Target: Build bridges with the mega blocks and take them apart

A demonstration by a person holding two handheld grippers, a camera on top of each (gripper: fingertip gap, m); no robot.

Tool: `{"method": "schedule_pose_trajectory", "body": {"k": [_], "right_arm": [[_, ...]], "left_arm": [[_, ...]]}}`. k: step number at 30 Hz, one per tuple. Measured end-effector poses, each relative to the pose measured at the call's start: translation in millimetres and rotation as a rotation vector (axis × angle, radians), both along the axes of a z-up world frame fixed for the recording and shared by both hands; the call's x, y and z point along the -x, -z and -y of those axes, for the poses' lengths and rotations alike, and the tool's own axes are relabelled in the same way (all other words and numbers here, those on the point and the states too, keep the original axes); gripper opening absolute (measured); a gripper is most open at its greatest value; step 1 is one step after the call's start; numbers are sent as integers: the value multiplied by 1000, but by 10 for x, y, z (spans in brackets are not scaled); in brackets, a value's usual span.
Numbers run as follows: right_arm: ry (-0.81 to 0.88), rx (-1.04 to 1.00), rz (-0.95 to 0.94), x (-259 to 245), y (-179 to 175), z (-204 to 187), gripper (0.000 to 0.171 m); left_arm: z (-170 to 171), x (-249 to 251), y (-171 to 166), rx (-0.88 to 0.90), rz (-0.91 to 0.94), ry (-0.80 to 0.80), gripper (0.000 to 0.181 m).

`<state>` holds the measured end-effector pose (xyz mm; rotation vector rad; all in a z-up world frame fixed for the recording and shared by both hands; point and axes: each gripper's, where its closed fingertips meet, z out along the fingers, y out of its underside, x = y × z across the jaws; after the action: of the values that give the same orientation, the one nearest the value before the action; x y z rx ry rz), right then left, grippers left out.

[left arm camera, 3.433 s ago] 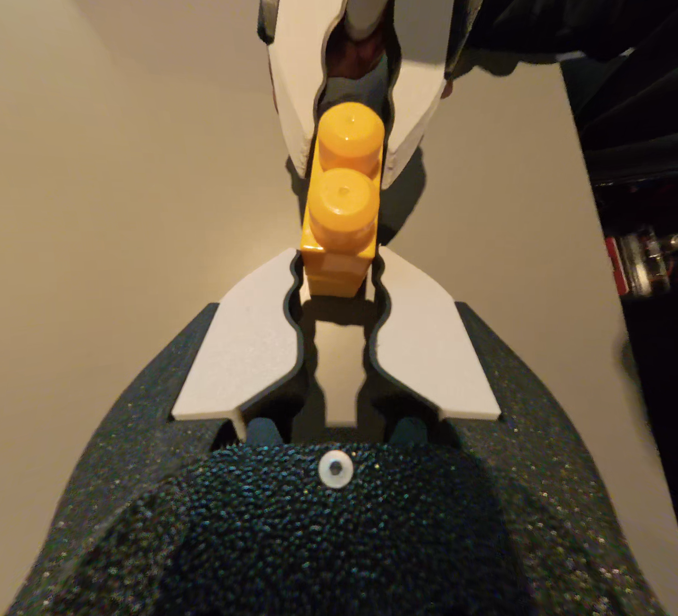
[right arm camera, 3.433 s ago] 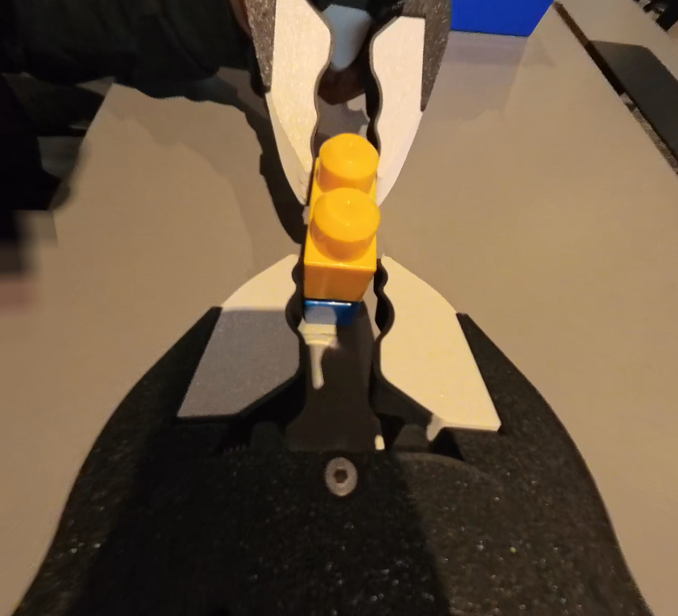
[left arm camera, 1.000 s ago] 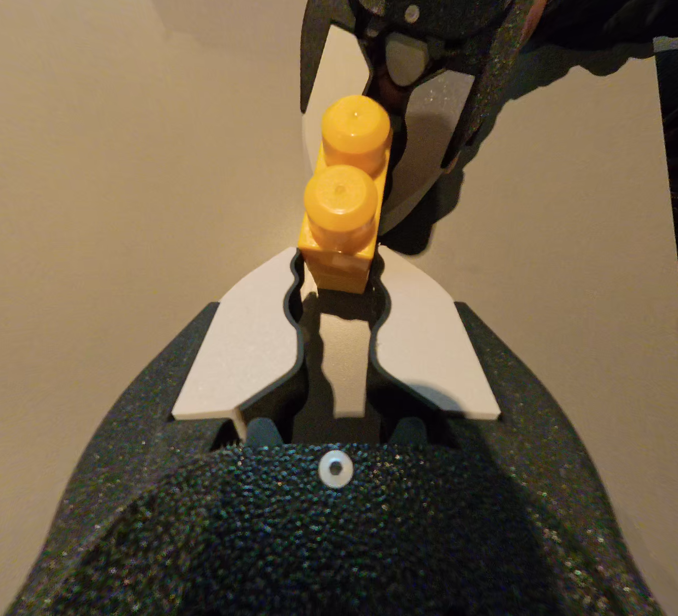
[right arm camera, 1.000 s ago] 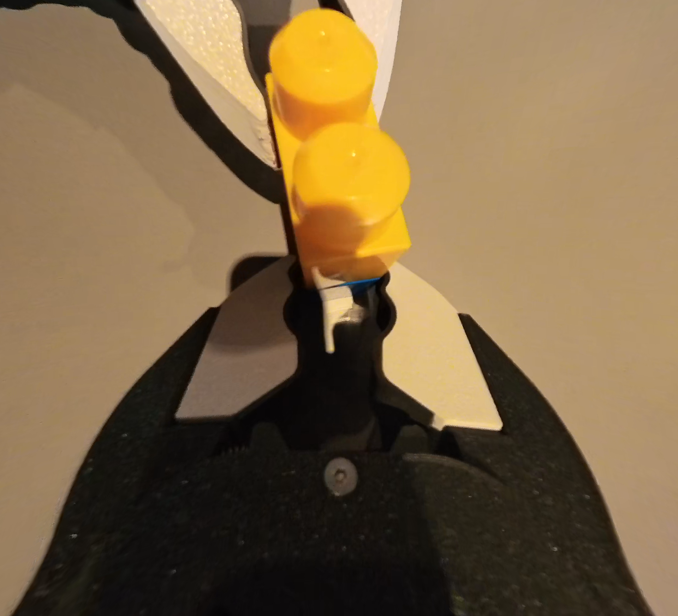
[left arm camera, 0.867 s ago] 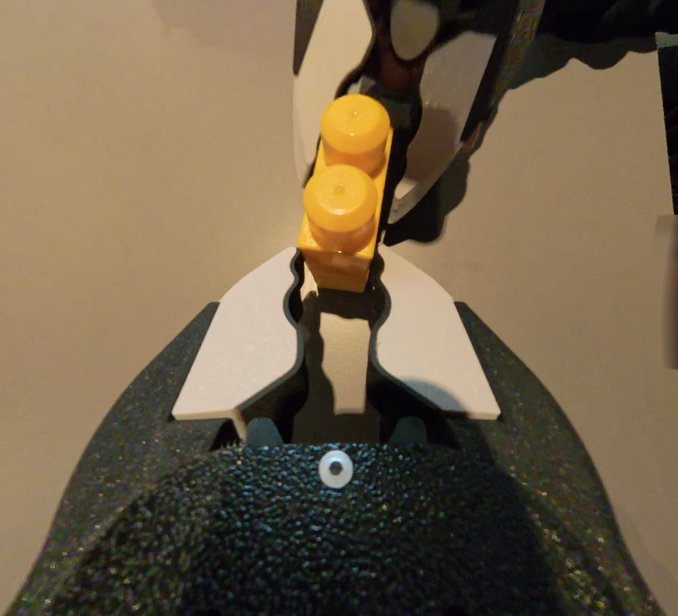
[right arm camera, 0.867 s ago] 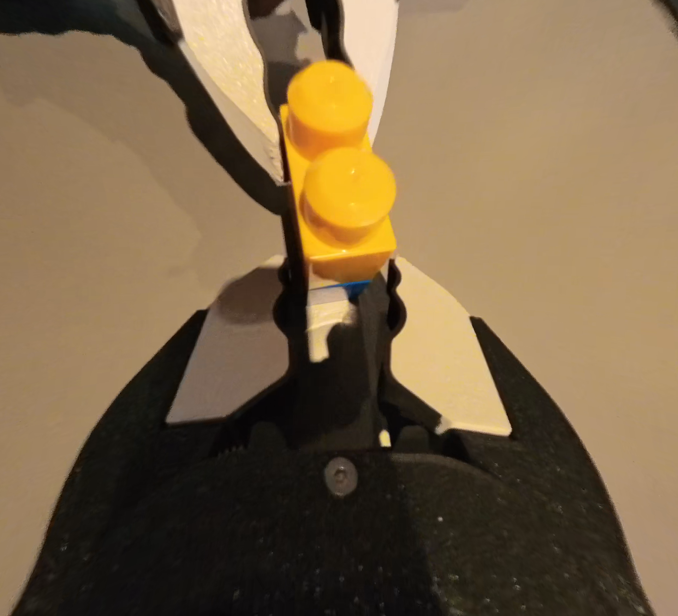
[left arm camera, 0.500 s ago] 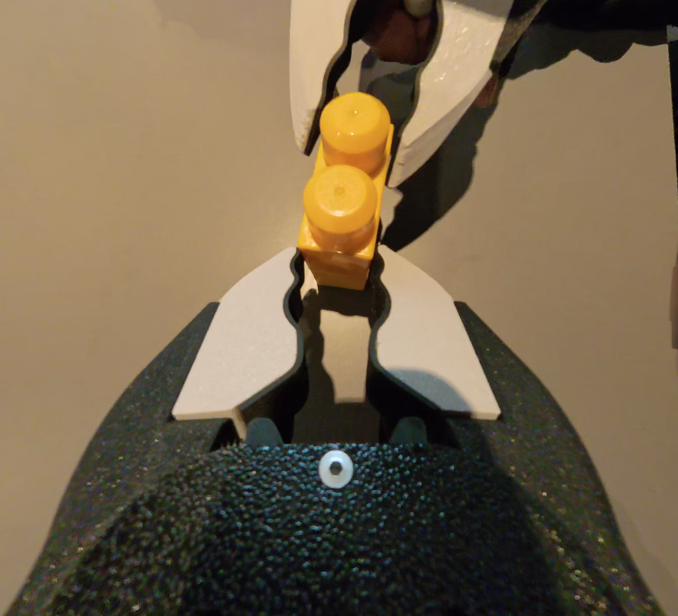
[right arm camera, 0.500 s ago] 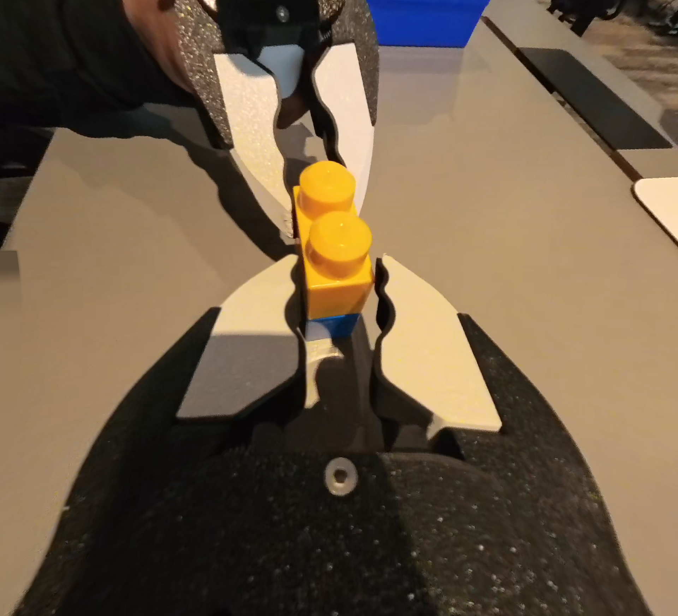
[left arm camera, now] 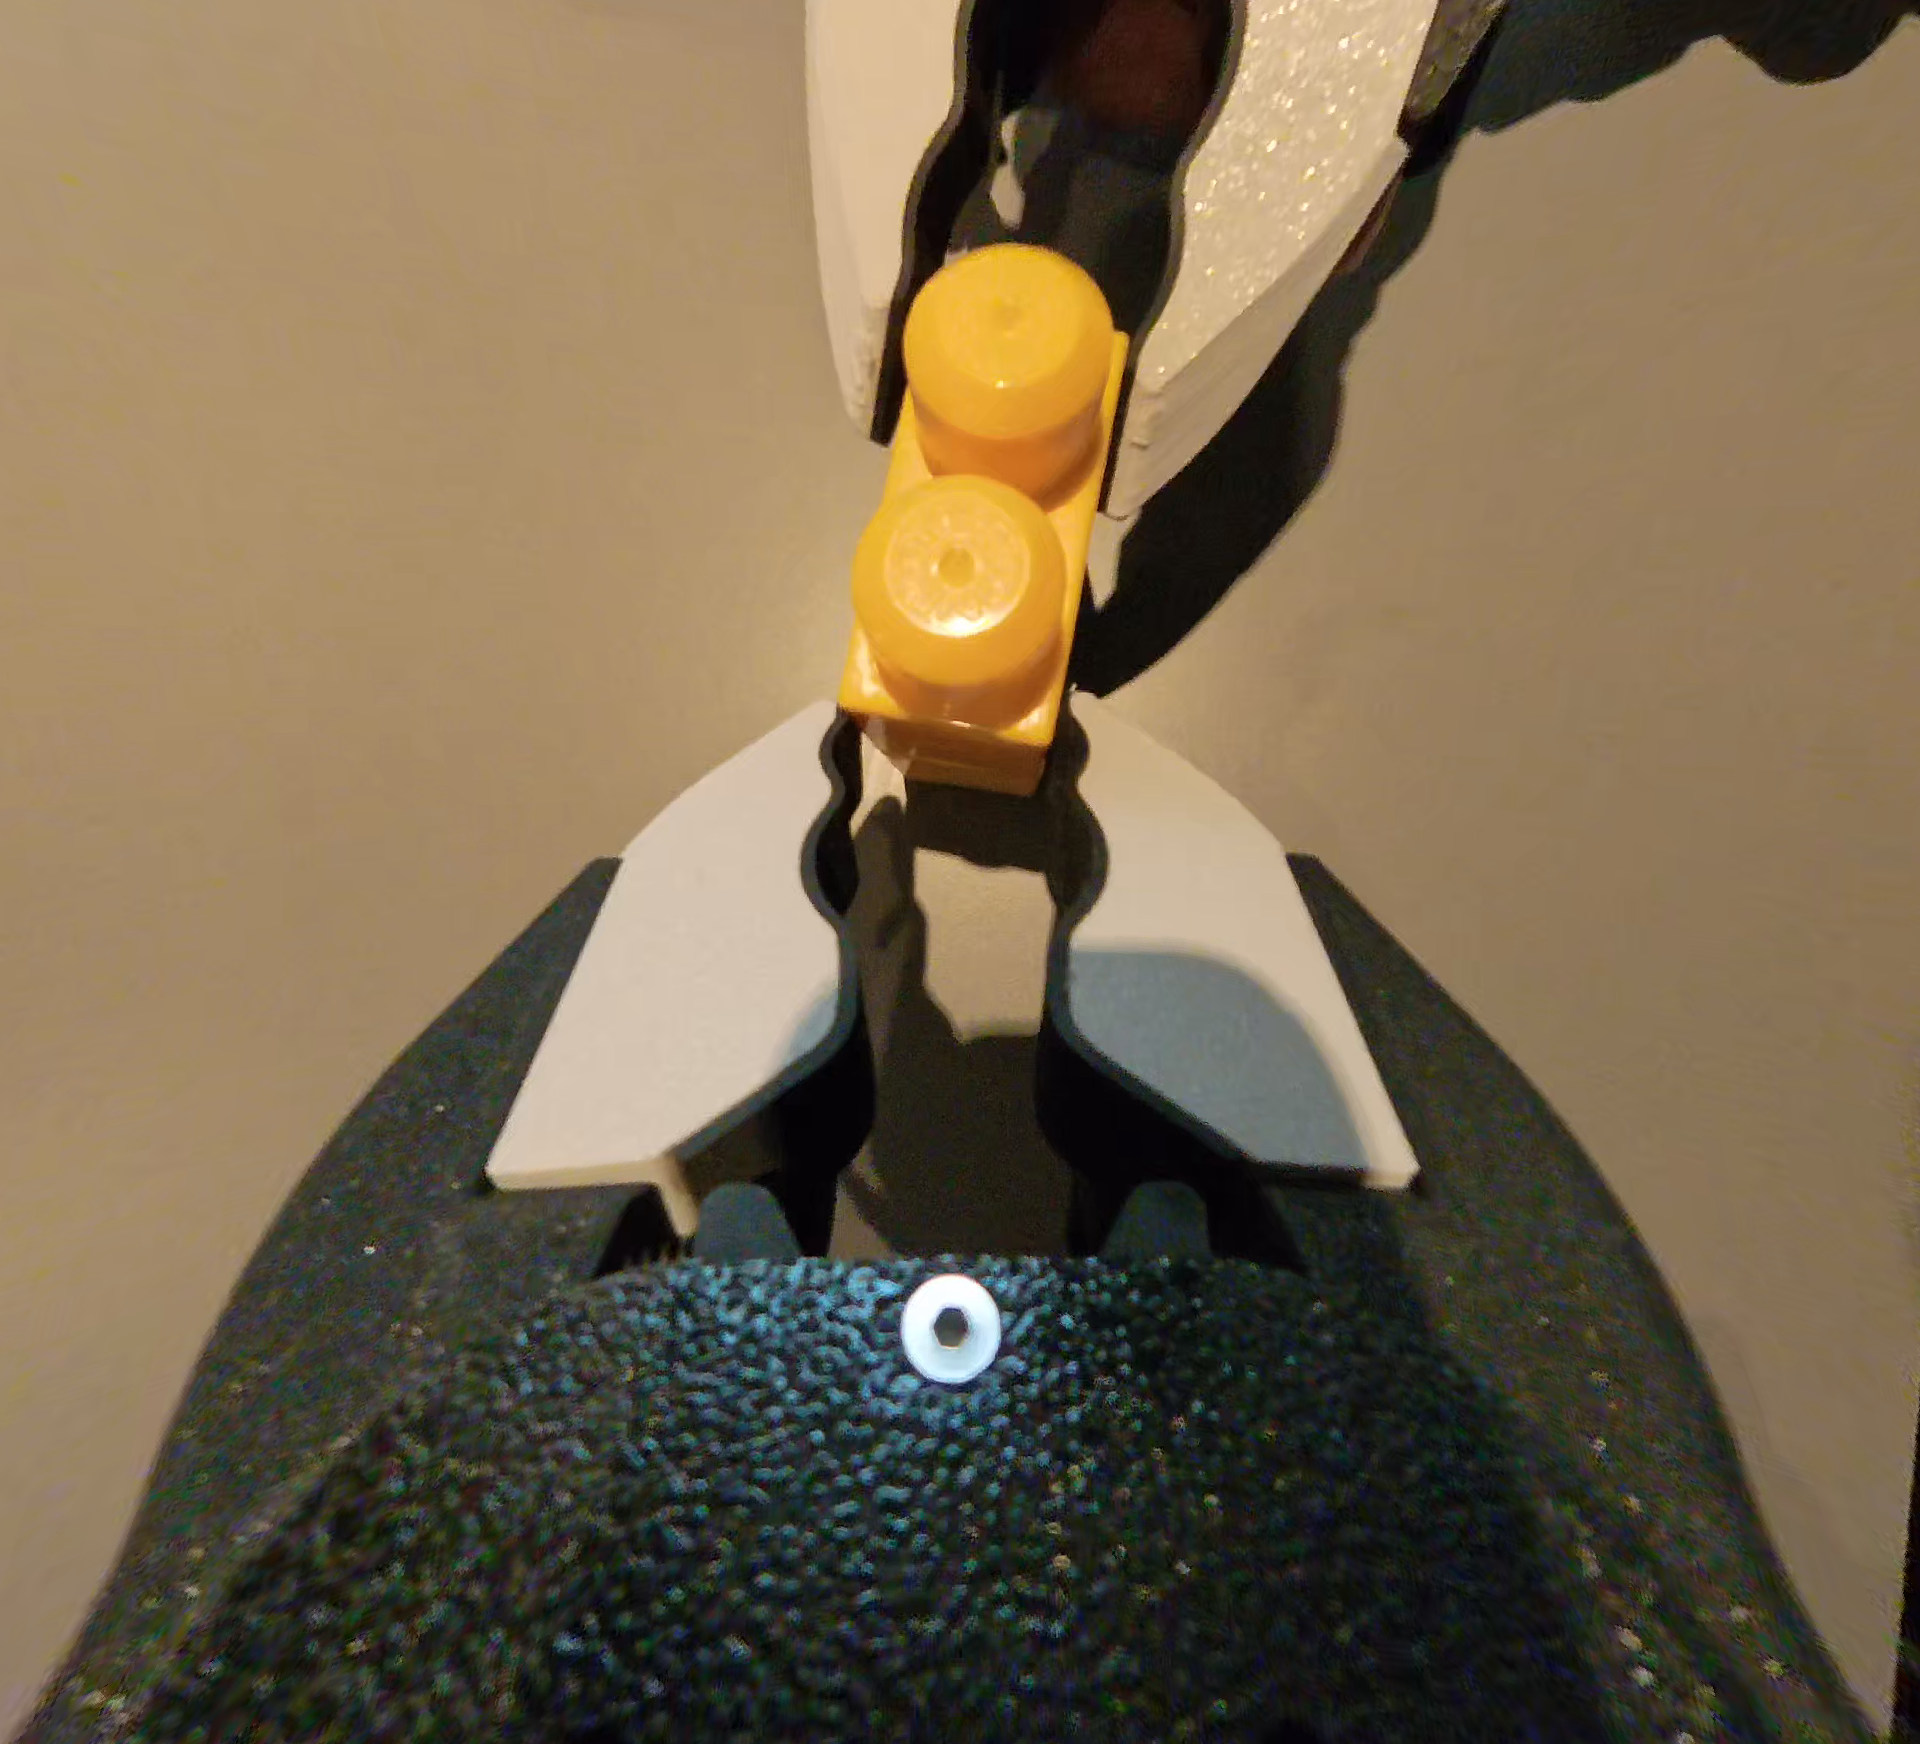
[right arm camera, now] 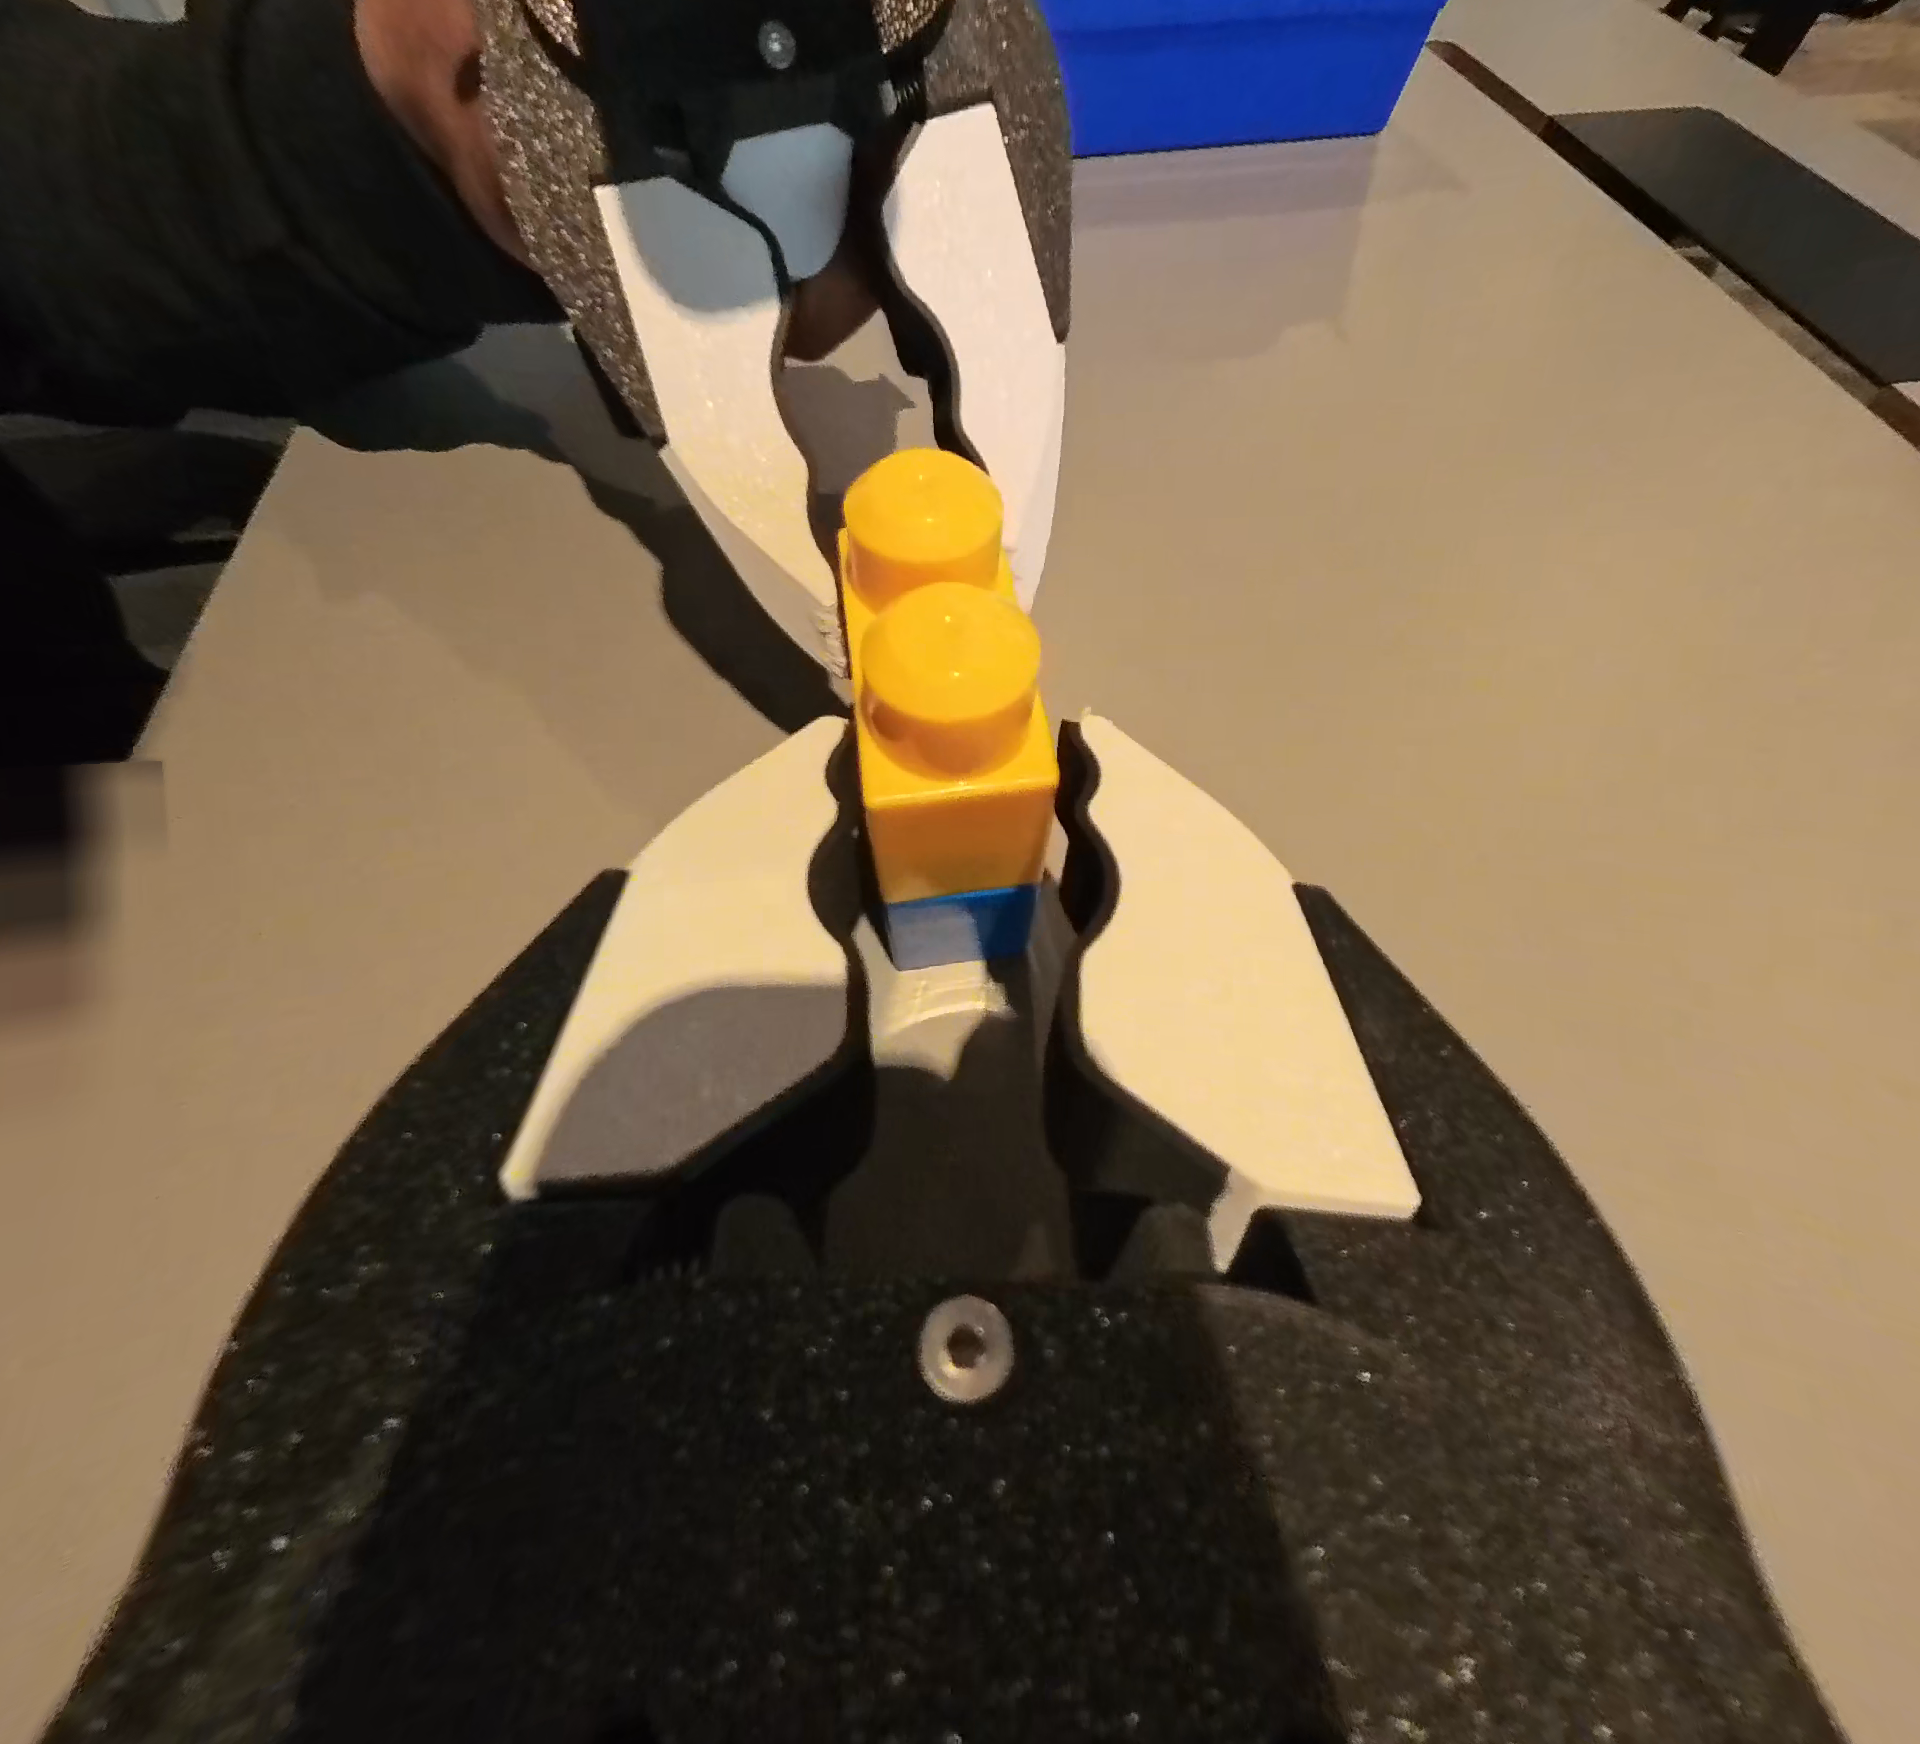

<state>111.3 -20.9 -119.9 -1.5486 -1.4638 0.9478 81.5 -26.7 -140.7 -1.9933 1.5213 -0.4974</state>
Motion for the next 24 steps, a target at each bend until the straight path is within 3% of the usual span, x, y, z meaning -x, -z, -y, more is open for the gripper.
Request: {"method": "schedule_pose_trajectory", "body": {"k": [1,11,16,20,24], "right_arm": [[-2,3,1,0,0,1,37],[-20,77,29,-38,126,32,45],[-29,77,76,-32,206,57,48],[-19,64,146,-23,309,56,44],[-12,32,202,-6,390,64,37]], "left_arm": [[0,-1,0,-1,6,1,35],[-12,-25,-11,-43,83,75,35],[-24,62,106,-17,76,80,58],[39,43,153,90,155,99,54],[25,-53,283,90,123,105,44]]}}
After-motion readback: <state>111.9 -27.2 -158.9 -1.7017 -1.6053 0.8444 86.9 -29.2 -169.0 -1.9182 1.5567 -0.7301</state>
